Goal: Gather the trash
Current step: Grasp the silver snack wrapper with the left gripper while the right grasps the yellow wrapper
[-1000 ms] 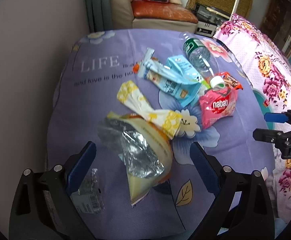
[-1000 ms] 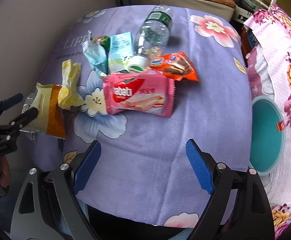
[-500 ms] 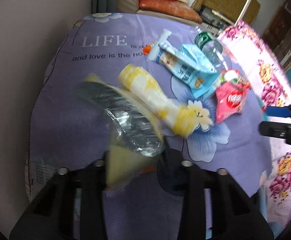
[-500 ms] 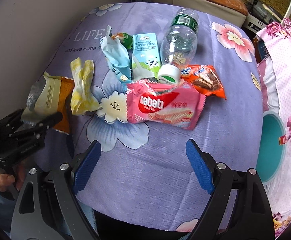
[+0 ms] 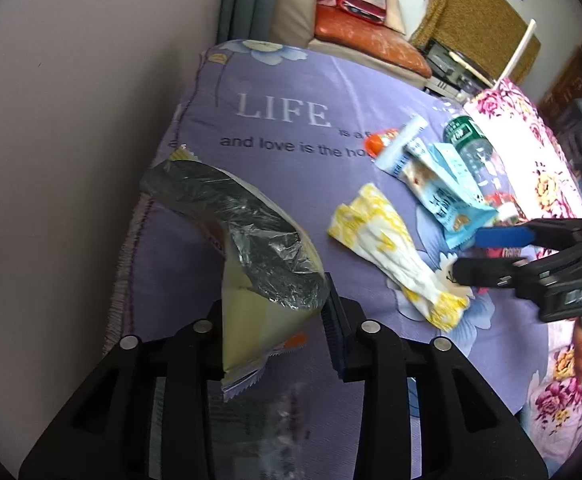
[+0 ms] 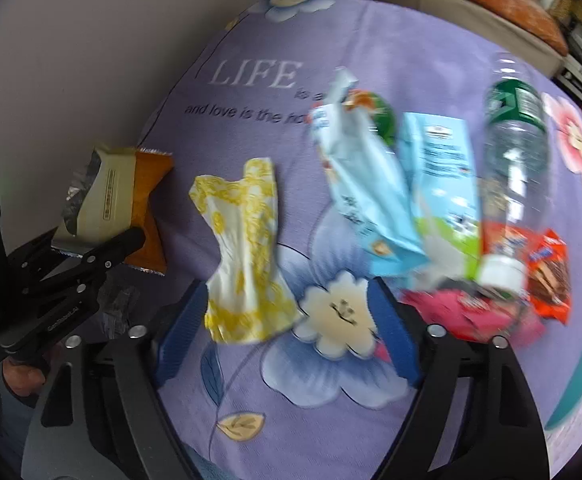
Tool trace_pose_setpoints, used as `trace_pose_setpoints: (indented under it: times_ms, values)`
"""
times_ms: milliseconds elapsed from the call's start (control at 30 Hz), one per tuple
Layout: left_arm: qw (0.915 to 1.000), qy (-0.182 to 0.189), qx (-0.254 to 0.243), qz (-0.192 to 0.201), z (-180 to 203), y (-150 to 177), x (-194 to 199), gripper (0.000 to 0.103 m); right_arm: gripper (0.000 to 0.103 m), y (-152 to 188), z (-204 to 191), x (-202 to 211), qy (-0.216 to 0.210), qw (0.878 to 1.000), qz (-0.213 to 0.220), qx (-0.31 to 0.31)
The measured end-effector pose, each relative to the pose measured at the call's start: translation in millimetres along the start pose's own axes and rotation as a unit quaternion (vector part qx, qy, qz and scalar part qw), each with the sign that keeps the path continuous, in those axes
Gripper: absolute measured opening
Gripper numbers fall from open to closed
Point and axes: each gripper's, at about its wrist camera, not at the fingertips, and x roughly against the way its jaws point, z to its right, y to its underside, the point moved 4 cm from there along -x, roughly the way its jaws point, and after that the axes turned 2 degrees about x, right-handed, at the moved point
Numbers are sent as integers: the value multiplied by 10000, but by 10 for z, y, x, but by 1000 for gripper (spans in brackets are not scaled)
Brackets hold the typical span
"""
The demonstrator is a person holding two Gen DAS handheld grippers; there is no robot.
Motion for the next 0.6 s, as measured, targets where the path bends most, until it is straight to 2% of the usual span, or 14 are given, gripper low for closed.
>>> trace_pose_setpoints:
  times_ms: [100, 200, 267, 300, 333, 600]
  values:
    - [10000, 16, 7, -9, -37, -7, -13, 42, 68, -83, -98, -159, -71, 9998, -113, 112]
    - [10000, 45, -23, -39, -36, -6, -35, 43, 54, -115, -156, -334, -161, 9995, -225, 152]
    - [10000, 3, -31, -19, -22, -19, -41, 42, 39, -102, -167, -395, -206, 9993, -251, 175]
    - [10000, -48, -54, 16, -6, -24, -32, 37, 19, -85, -174, -411, -223, 9993, -248, 190]
    - [9999, -81, -77, 52, 10, -29, -24, 34, 8, -78, -175, -411, -238, 9993, -238, 181]
    - [9988, 164, -376, 249, 412, -138, 95, 31, 8, 136, 28, 94, -70, 9995, 294, -80]
